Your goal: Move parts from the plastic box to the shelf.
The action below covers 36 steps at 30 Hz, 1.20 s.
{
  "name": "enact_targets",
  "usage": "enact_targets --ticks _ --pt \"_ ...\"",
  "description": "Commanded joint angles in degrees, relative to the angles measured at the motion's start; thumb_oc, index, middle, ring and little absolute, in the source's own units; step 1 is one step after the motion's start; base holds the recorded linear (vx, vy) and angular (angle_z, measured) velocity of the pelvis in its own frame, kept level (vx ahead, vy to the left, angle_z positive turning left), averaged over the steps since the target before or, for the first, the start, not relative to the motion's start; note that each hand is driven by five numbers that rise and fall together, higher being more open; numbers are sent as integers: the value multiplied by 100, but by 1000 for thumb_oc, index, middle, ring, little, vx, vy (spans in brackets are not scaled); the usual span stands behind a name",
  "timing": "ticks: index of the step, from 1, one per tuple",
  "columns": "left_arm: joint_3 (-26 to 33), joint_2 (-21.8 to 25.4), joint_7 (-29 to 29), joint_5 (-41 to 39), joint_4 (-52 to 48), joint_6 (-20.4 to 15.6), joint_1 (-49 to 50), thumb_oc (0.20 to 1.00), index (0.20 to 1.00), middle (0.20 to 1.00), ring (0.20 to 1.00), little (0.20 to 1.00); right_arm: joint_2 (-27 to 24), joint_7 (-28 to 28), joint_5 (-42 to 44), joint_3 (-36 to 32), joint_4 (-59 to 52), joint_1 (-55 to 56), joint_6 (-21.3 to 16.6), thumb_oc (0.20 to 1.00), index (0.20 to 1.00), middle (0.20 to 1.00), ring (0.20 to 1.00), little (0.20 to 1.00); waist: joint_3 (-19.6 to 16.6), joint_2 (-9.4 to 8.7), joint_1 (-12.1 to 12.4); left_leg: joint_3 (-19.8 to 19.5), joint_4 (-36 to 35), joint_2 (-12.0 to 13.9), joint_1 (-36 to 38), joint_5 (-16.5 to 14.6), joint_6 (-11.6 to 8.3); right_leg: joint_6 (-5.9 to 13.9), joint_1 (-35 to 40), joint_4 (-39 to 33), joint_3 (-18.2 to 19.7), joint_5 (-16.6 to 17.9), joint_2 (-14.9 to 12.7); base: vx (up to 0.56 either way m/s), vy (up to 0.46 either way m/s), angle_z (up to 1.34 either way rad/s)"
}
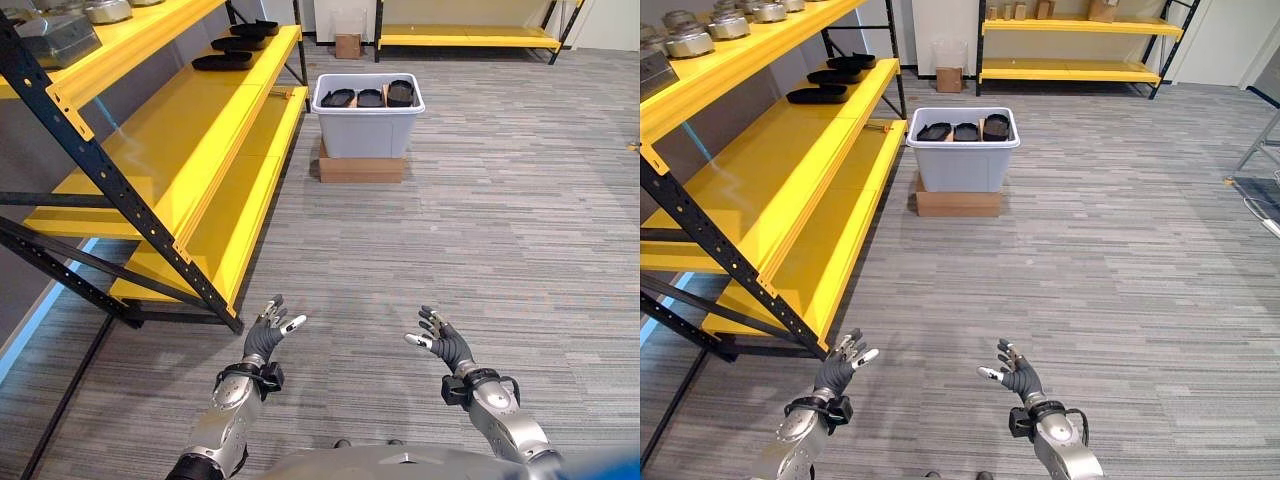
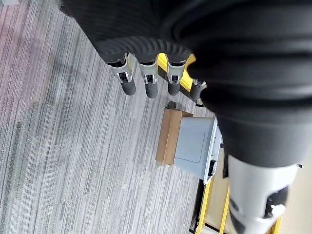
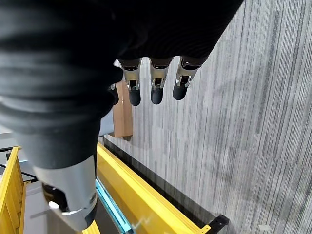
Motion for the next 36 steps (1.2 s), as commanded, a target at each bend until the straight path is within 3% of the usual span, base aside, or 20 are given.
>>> enact_targets --ticks 1,27,32,36 --pt "37 75 -141 61 -244 -303 -146 1000 1000 1000 1000 1000 -43 71 78 57 -363 -111 -247 1000 1000 1000 1000 1000 -254 -150 -9 -141 27 209 -349 152 -204 426 -275 44 504 372 -226 0 0 0" --pt "-72 84 -174 35 -313 -230 -185 1000 1000 1000 1000 1000 -73 60 58 99 -400 -175 -219 1000 1000 1000 1000 1000 -199 -165 -26 -173 27 209 -299 89 -158 402 -267 141 468 265 -233 0 0 0" --pt "-73 116 -149 16 -350 -240 -299 1000 1000 1000 1000 1000 -94 73 54 115 -379 -313 -209 1000 1000 1000 1000 1000 -130 -156 -22 -179 64 154 -310 56 -76 437 -434 440 540 205 -254 -18 68 0" --pt "9 227 -88 267 -450 -332 -340 1000 1000 1000 1000 1000 -41 95 51 147 -311 -440 -216 1000 1000 1000 1000 1000 -23 -133 34 -164 356 -38 -402 -86 67 545 -714 965 695 123 -305 -32 142 -5"
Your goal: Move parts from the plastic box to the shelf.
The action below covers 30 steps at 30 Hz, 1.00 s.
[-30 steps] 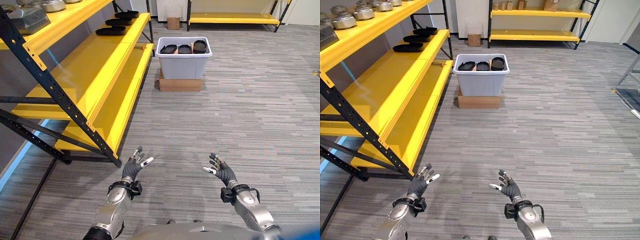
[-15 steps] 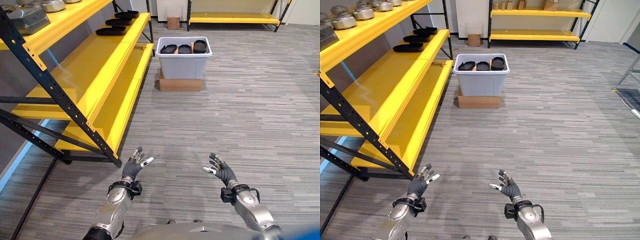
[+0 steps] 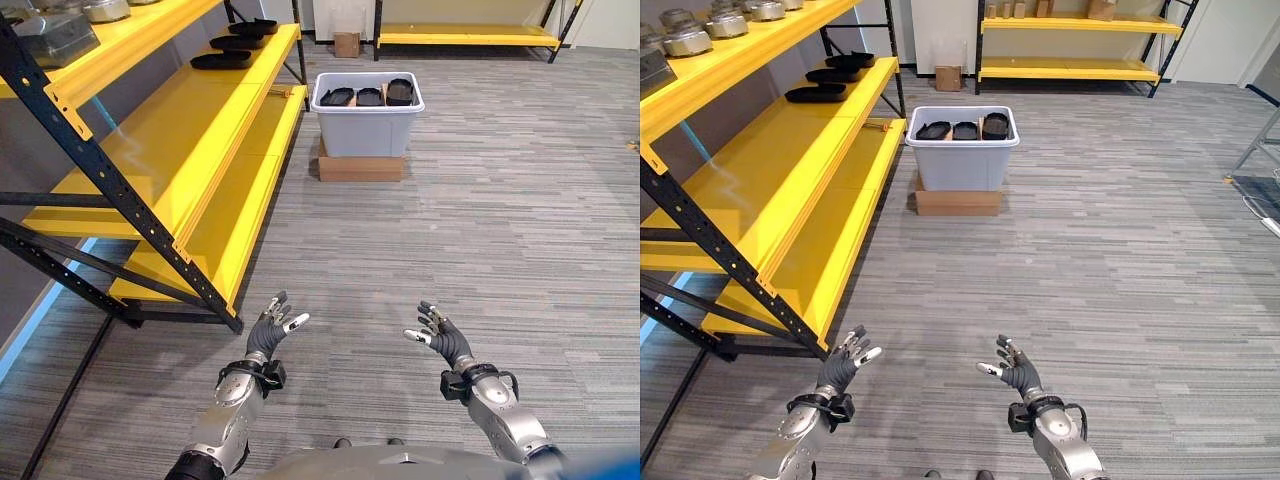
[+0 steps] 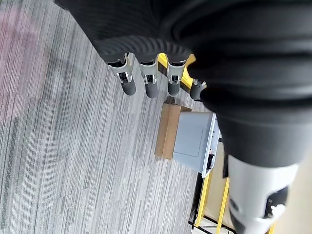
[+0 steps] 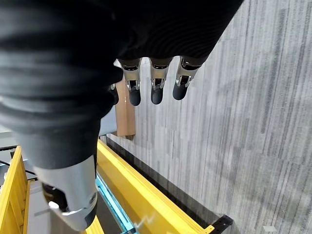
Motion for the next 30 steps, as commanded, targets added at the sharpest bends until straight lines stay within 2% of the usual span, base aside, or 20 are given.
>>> enact_targets --ticks 1,3,4,6,7,9,10,11,13,14,15,17,19,21,23,25,26,27,29,30 --pt "90 185 -32 228 -432 -322 -253 1000 1000 1000 1000 1000 -20 102 60 136 -313 -210 -207 1000 1000 1000 1000 1000 -40 -124 43 -199 416 -67 -370 -114 83 561 -603 919 695 159 -301 -22 172 -6" --pt "98 191 -26 258 -444 -318 -263 1000 1000 1000 1000 1000 12 108 84 135 -334 -190 -204 1000 1000 1000 1000 1000 2 -112 32 -242 498 -137 -386 -151 125 599 -752 1296 725 116 -299 -19 121 -5" --pt "107 202 -42 297 -462 -311 -259 1000 1000 1000 1000 1000 40 123 85 130 -359 -152 -205 1000 1000 1000 1000 1000 58 -110 7 -265 559 -194 -375 -176 158 622 -927 1678 779 253 -297 -19 104 8" --pt "114 223 -53 381 -508 -290 -256 1000 1000 1000 1000 1000 71 155 103 137 -445 -70 -208 1000 1000 1000 1000 1000 191 -99 -47 -291 585 -268 -281 -206 226 600 -1438 2669 860 912 -269 -29 198 16" --pt "75 269 -92 451 -551 -310 -308 1000 1000 1000 1000 1000 90 196 209 100 -553 -34 -263 1000 1000 1000 1000 1000 370 -27 -117 -294 525 -269 -158 -188 268 529 -1859 3369 761 1107 -107 14 227 19" --pt "42 277 -169 590 -553 -350 -329 1000 1000 1000 1000 1000 141 264 402 67 -509 -3 -298 1000 1000 1000 1000 1000 343 -49 -120 -229 452 -328 -15 -275 295 485 -2125 2774 340 829 -32 159 142 8" --pt "23 258 -218 576 -554 -363 -318 1000 1000 1000 1000 1000 116 289 431 60 -522 11 -315 1000 1000 1000 1000 1000 335 -69 -185 -287 395 -385 101 -324 314 500 -2185 2315 293 790 110 185 40 -24" --pt "22 254 -220 575 -553 -364 -315 1000 1000 1000 1000 1000 112 290 432 61 -523 14 -315 1000 1000 1000 1000 1000 353 -42 -199 -306 374 -357 144 -332 313 493 -2134 2284 267 790 123 174 5 -27" --pt "16 246 -226 570 -525 -395 -350 1000 1000 1000 1000 1000 79 273 436 30 -555 16 -360 1000 1000 1000 1000 1000 350 -173 -278 -398 332 -507 244 -408 311 573 -2198 1217 325 955 240 186 -13 -4" --pt "15 243 -226 569 -524 -396 -349 1000 1000 1000 1000 1000 77 272 435 30 -555 17 -360 1000 1000 1000 1000 1000 368 -144 -288 -413 319 -476 282 -418 311 568 -2129 1141 301 985 256 390 -48 20" --pt "13 217 -199 514 -486 -433 -384 1000 1000 1000 1000 1000 91 202 334 53 -573 -74 -367 1000 1000 1000 1000 1000 407 -187 -336 -425 224 -429 530 -579 214 695 -2118 54 75 1226 135 376 -67 11" --pt "5 201 -203 515 -443 -430 -358 1000 1000 1000 1000 1000 83 220 346 32 -603 1 -366 1000 1000 1000 1000 1000 308 -271 -329 -521 256 -340 727 -701 102 629 -1950 5 73 1248 131 357 -106 11" --pt "-18 177 -218 509 -436 -448 -354 1000 1000 1000 1000 1000 87 205 375 47 -580 11 -364 1000 1000 1000 1000 1000 245 -315 -347 -547 254 -272 793 -844 105 592 -1866 -3 105 1363 138 242 -109 34" --pt "-104 133 -201 443 -414 -462 -379 1000 1000 1000 1000 1000 13 205 426 20 -591 21 -412 1000 1000 1000 1000 1000 84 -263 -408 -684 374 -35 856 -889 -1 507 -1844 148 41 1420 181 398 -178 38" --pt "-185 135 -223 434 -417 -452 -404 1000 1000 1000 1000 1000 -38 206 457 -37 -646 83 -442 1000 1000 1000 1000 1000 -4 -207 -483 -780 533 223 899 -893 -129 391 -1852 375 -54 1200 294 415 -190 49" --pt "-253 139 -248 397 -399 -440 -434 1000 1000 1000 1000 1000 -86 191 515 -95 -672 138 -467 1000 1000 1000 1000 1000 -64 -129 -546 -823 723 472 970 -803 -285 286 -1845 688 -238 898 374 486 -184 69" --pt "-315 139 -258 362 -395 -432 -455 1000 1000 1000 1000 1000 -116 231 575 -86 -678 221 -471 1000 1000 1000 1000 1000 -62 -95 -583 -846 1125 577 846 -503 -420 213 -1757 760 -245 768 435 364 -130 51" --pt "-316 138 -258 361 -395 -432 -455 1000 1000 1000 1000 1000 -118 232 575 -86 -678 223 -471 1000 1000 1000 1000 1000 -65 -93 -588 -851 1140 576 836 -511 -419 213 -1762 766 -251 763 433 364 -131 37" --pt "-303 141 -271 272 -422 -418 -429 1000 1000 1000 1000 1000 -153 302 609 -25 -667 293 -442 1000 1000 1000 1000 1000 -63 -78 -567 -866 1638 623 723 -66 -517 138 -1606 826 -235 594 529 314 -95 13" --pt "-289 155 -267 268 -466 -419 -416 1000 1000 1000 1000 1000 -168 336 633 -15 -667 341 -435 1000 1000 1000 1000 1000 -33 -70 -538 -806 2121 626 571 385 -648 83 -1491 838 -210 533 577 297 -78 3"
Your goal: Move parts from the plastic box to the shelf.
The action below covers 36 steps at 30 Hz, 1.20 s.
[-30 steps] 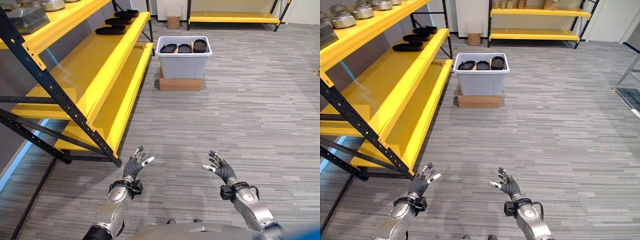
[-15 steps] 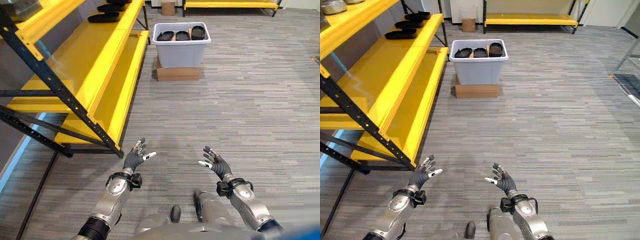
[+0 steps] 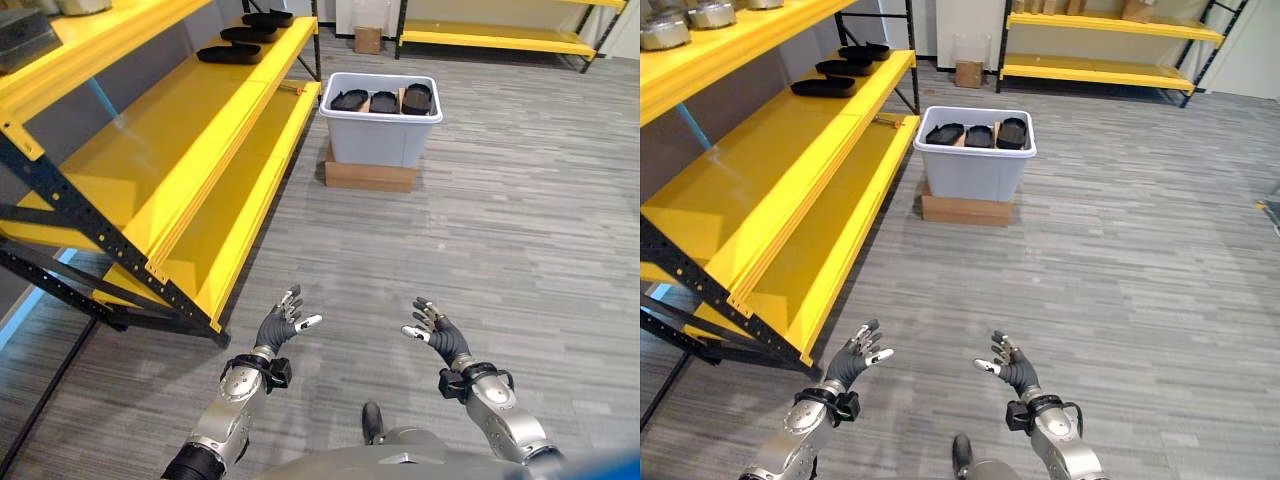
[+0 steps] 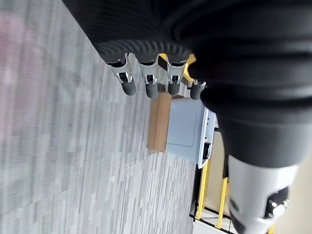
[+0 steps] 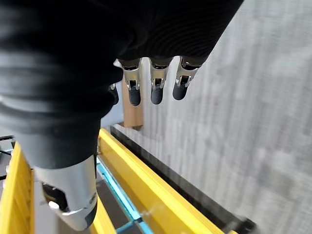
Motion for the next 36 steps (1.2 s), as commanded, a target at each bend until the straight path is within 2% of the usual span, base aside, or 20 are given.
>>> enact_targets --ticks 1,2,4,5,8,11,12,15,20,22,26,27,28,29,31,32,33,34,35,36 --pt "85 -4 -106 -153 -394 -302 -233 1000 1000 1000 1000 1000 -47 142 266 -41 -487 198 -256 1000 1000 1000 1000 1000 200 -13 -1 144 637 237 125 2062 -341 332 -274 -93 293 307 -57 335 -126 -6" --pt "75 19 -90 -178 -466 -287 -241 1000 1000 1000 1000 1000 -164 138 257 -77 -535 259 -259 1000 1000 1000 1000 1000 393 -148 96 318 1644 -28 -435 2316 -249 223 -26 -124 355 256 -131 216 -97 -13" --pt "76 29 -111 -177 -518 -278 -229 1000 1000 1000 1000 1000 -192 119 243 -107 -540 279 -242 1000 1000 1000 1000 1000 457 -171 158 479 1717 -83 -675 2214 -166 210 94 -166 360 229 -175 209 -83 -17" --pt "58 35 -95 -161 -582 -272 -201 1000 1000 1000 1000 1000 -237 34 241 -180 -554 267 -268 1000 1000 1000 1000 1000 575 -294 298 819 1487 -438 -1406 1585 51 245 314 -232 440 176 -296 270 -65 -13" --pt "77 71 -121 -183 -684 -282 -125 1000 1000 1000 1000 1000 -261 -18 205 -268 -571 257 -289 1000 1000 1000 1000 1000 601 -327 377 1177 699 -485 -1852 1316 141 297 500 -286 457 88 -334 225 11 0" --pt "29 114 -182 -73 -706 -286 -26 1000 1000 1000 1000 1000 -218 -74 110 -331 -537 323 -362 1000 1000 1000 1000 1000 543 -196 483 1488 -1302 -199 -2195 2015 90 298 926 -424 474 -113 -150 367 105 -6" --pt "50 122 -155 0 -724 -303 -7 1000 1000 1000 1000 1000 -194 -136 51 -335 -468 312 -375 1000 1000 1000 1000 1000 508 -138 613 1221 -2093 -209 -2326 2310 -3 315 1213 -479 654 -288 -115 512 214 2" --pt "72 126 -168 -2 -740 -292 -18 1000 1000 1000 1000 1000 -165 -120 5 -350 -437 306 -324 1000 1000 1000 1000 1000 452 -99 613 1317 -2093 -131 -2395 2453 -121 334 1463 -458 765 -470 -171 290 167 -23" --pt "51 198 -165 -42 -729 -297 -95 1000 1000 1000 1000 1000 55 6 34 -252 -472 363 -241 1000 1000 1000 1000 1000 170 -213 673 1333 -2044 -131 -1990 2536 15 530 1674 -334 859 -698 -523 373 284 -57" --pt "57 257 -133 -48 -755 -320 -162 1000 1000 1000 1000 1000 150 68 72 -186 -572 344 -213 1000 1000 1000 1000 1000 105 -315 691 1396 -1776 -215 -1998 2264 142 652 1612 -168 909 -578 -742 350 325 -29" --pt "25 379 -26 -77 -761 -265 -227 1000 1000 1000 1000 1000 256 127 56 41 -521 160 -186 1000 1000 1000 1000 1000 87 -498 745 1365 -1420 -420 -1911 1760 432 984 1118 888 1000 512 -999 253 253 -11" --pt "20 435 5 -68 -777 -244 -244 1000 1000 1000 1000 1000 278 136 65 54 -552 172 -189 1000 1000 1000 1000 1000 184 -450 684 1267 -1380 -455 -1719 1626 513 1015 782 1730 980 1089 -952 183 193 25" --pt "21 435 5 -68 -777 -243 -245 1000 1000 1000 1000 1000 278 136 65 54 -552 171 -189 1000 1000 1000 1000 1000 184 -451 684 1267 -1381 -455 -1721 1626 511 1013 773 1747 980 1083 -950 267 295 38" --pt "30 505 17 -31 -813 -229 -268 1000 1000 1000 1000 1000 275 146 46 79 -582 222 -175 1000 1000 1000 1000 1000 300 -299 590 1189 -1485 -454 -1394 1532 601 925 454 2479 774 1325 -945 232 238 38" --pt "-3 530 -31 57 -825 -217 -279 1000 1000 1000 1000 1000 269 169 40 86 -614 288 -163 1000 1000 1000 1000 1000 396 -151 487 1148 -1614 -371 -1107 1489 648 777 -92 2728 574 993 -776 278 242 11" --pt "1 523 -46 69 -824 -217 -279 1000 1000 1000 1000 1000 242 182 44 82 -640 308 -161 1000 1000 1000 1000 1000 454 -106 437 1135 -1676 -344 -966 1488 652 700 -409 2596 424 653 -651 352 126 -5" --pt "25 493 -77 39 -769 -222 -254 1000 1000 1000 1000 1000 224 191 93 80 -659 328 -169 1000 1000 1000 1000 1000 540 -124 377 1170 -1759 -407 -699 1432 613 646 -749 1737 47 292 -618 290 63 -2" --pt "24 491 -78 38 -765 -224 -251 1000 1000 1000 1000 1000 223 191 94 82 -658 332 -170 1000 1000 1000 1000 1000 563 -103 356 1142 -1782 -384 -642 1418 610 639 -671 1683 14 287 -605 407 -15 15" --pt "45 438 -85 -1 -697 -229 -221 1000 1000 1000 1000 1000 216 190 110 90 -652 318 -150 1000 1000 1000 1000 1000 633 -146 314 1113 -1857 -431 -426 1356 560 729 -649 509 -155 438 -648 295 -56 36" --pt "62 420 -86 -9 -685 -243 -196 1000 1000 1000 1000 1000 210 192 109 113 -660 296 -137 1000 1000 1000 1000 1000 653 -138 296 1094 -1901 -410 -345 1343 531 775 -650 82 -172 528 -680 357 -78 35"
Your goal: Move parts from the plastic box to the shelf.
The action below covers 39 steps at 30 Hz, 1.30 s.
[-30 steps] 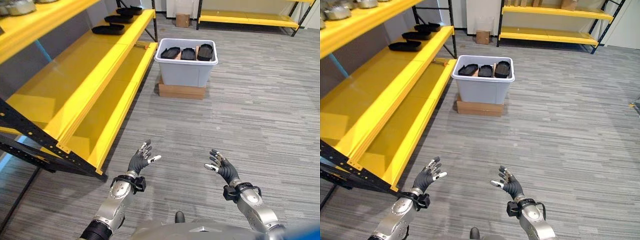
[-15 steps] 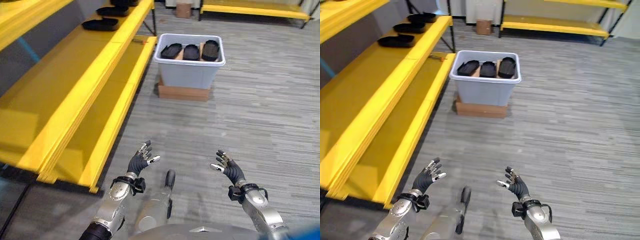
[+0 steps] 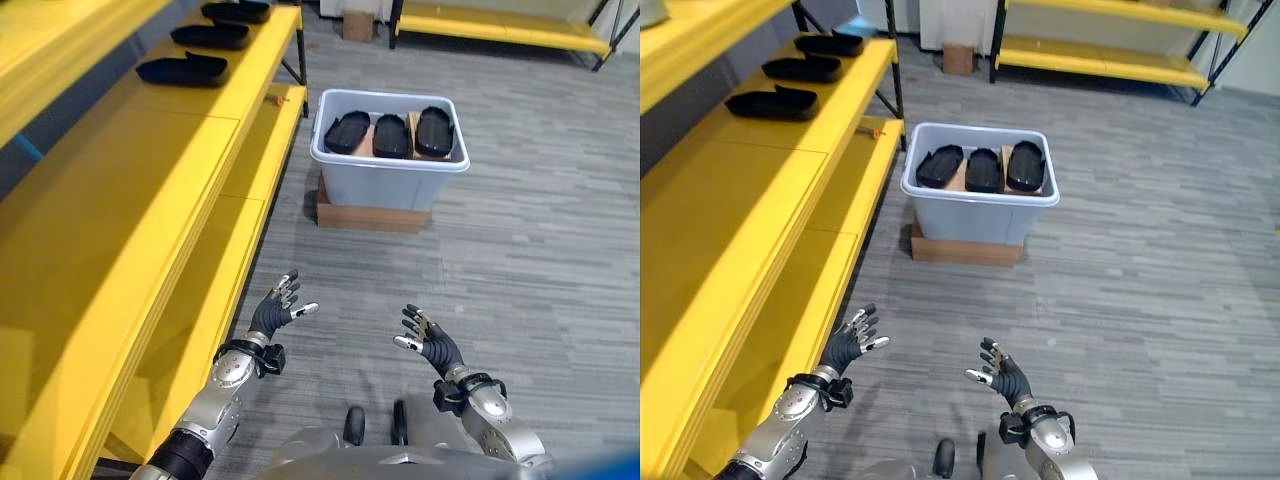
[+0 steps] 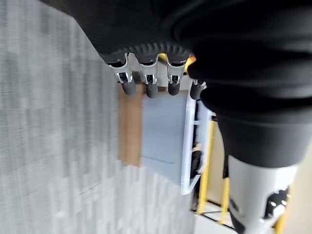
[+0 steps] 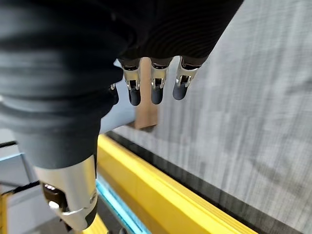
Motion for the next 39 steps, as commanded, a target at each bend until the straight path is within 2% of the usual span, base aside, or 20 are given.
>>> enact_targets --ticks 1,4,7,9,12,15,17,18,20,22,23,24,26,27,28,29,31,34,35,39 --pt "216 -23 -83 88 -393 -322 -4 1000 1000 1000 1000 1000 13 42 130 -81 -282 -349 -216 1000 1000 1000 1000 1000 -75 -171 68 -517 -287 375 -30 427 -75 382 988 -1725 67 1481 -180 237 -68 24" --pt "285 -59 -121 83 -394 -360 93 1000 1000 1000 1000 1000 -21 52 74 -56 -370 -415 -215 1000 1000 1000 1000 1000 -83 -207 87 -551 -330 431 139 299 -161 498 995 -2238 -24 1755 -276 281 -126 13" --pt "271 -159 -158 135 -283 -342 106 1000 1000 1000 1000 1000 -2 31 54 -58 -338 -446 -232 1000 1000 1000 1000 1000 -241 -349 121 -625 -324 500 348 3 -268 451 1306 -2408 -27 1866 -323 297 -183 -4" --pt "252 -228 -138 125 -276 -337 93 1000 1000 1000 1000 1000 -20 16 85 -65 -352 -484 -259 1000 1000 1000 1000 1000 -370 -344 101 -679 -313 662 465 -92 -372 384 1453 -2359 -86 1838 -288 312 -213 33" --pt "222 -284 -91 80 -272 -314 33 1000 1000 1000 1000 1000 -93 18 133 -85 -404 -549 -303 1000 1000 1000 1000 1000 -510 -249 74 -788 -93 1083 583 -145 -566 173 1465 -1898 -158 1377 -89 329 -317 19" --pt "207 -351 -45 -19 -272 -313 -18 1000 1000 1000 1000 1000 -194 -12 179 -135 -422 -514 -328 1000 1000 1000 1000 1000 -556 -230 41 -802 694 1292 319 119 -737 10 1681 -1845 -63 1113 96 236 -264 -3" --pt "236 -360 -29 -66 -299 -303 -45 1000 1000 1000 1000 1000 -246 -40 197 -197 -423 -496 -345 1000 1000 1000 1000 1000 -467 -272 67 -716 1481 1307 -28 557 -807 -77 1867 -1853 -51 1030 113 114 -185 -10" --pt "226 -364 -23 -71 -296 -301 -78 1000 1000 1000 1000 1000 -273 -57 212 -232 -441 -484 -361 1000 1000 1000 1000 1000 -372 -322 77 -628 2014 1291 -328 748 -783 -136 1948 -1848 -61 989 81 94 -189 -16" --pt "229 -374 -17 -91 -321 -291 -86 1000 1000 1000 1000 1000 -310 -91 217 -289 -481 -422 -359 1000 1000 1000 1000 1000 -251 -377 70 -328 2594 1281 -728 852 -704 -235 2100 -1836 -95 869 51 76 -149 -14" --pt "194 -387 0 -68 -298 -289 -103 1000 1000 1000 1000 1000 -333 -146 222 -337 -430 -445 -366 1000 1000 1000 1000 1000 -176 -396 141 -275 2378 799 -1156 424 -596 -200 2203 -1850 -40 814 -15 84 -54 3" --pt "194 -387 0 -68 -298 -289 -103 1000 1000 1000 1000 1000 -333 -146 222 -337 -430 -445 -366 1000 1000 1000 1000 1000 -174 -394 142 -275 2383 800 -1156 421 -596 -200 2205 -1850 -39 814 -14 187 -15 16" --pt "212 -374 -18 -18 -320 -284 -74 1000 1000 1000 1000 1000 -331 -161 173 -380 -406 -457 -368 1000 1000 1000 1000 1000 -234 -341 152 -127 1585 477 -1367 181 -456 -138 2267 -1909 -37 819 14 211 -4 19" --pt "202 -362 -37 2 -331 -292 -41 1000 1000 1000 1000 1000 -337 -154 147 -384 -403 -428 -379 1000 1000 1000 1000 1000 -252 -308 173 -46 1117 439 -1378 374 -452 -127 2362 -1948 -26 803 59 190 4 19" --pt "191 -343 -60 49 -356 -301 -2 1000 1000 1000 1000 1000 -333 -145 101 -376 -404 -398 -391 1000 1000 1000 1000 1000 -270 -223 201 39 694 446 -1580 742 -452 -137 2446 -1994 -31 786 188 256 14 17" --pt "185 -337 -76 97 -412 -282 86 1000 1000 1000 1000 1000 -313 -164 33 -341 -315 -393 -376 1000 1000 1000 1000 1000 -270 -129 342 -156 65 283 -1815 1219 -444 -150 2657 -2074 142 728 362 348 38 21" --pt "188 -333 -70 116 -435 -270 111 1000 1000 1000 1000 1000 -313 -190 -11 -309 -253 -408 -369 1000 1000 1000 1000 1000 -258 -76 394 -233 -149 234 -1889 1389 -499 -169 2777 -2099 245 665 425 366 54 -20" --pt "225 -329 -109 67 -454 -283 201 1000 1000 1000 1000 1000 -236 -87 -39 -215 -281 -353 -308 1000 1000 1000 1000 1000 -397 -16 464 -523 -422 271 -1470 1547 -440 -179 2950 -2026 404 410 517 371 105 -88" --pt "222 -302 -98 26 -469 -305 188 1000 1000 1000 1000 1000 -216 -46 27 -211 -302 -303 -296 1000 1000 1000 1000 1000 -464 -64 414 -498 -408 290 -1301 1474 -445 -198 2971 -1967 382 303 463 250 85 -81" --pt "226 -282 -71 1 -454 -310 184 1000 1000 1000 1000 1000 -176 -38 67 -215 -311 -253 -273 1000 1000 1000 1000 1000 -566 -140 386 -457 -372 301 -1135 1291 -363 -159 3009 -1901 422 245 355 252 105 -54" --pt "234 -220 -37 -6 -449 -283 204 1000 1000 1000 1000 1000 -144 -35 91 -234 -310 -226 -248 1000 1000 1000 1000 1000 -639 -185 379 -403 -332 274 -1012 1083 -254 -81 3021 -1874 449 262 232 187 84 -28"
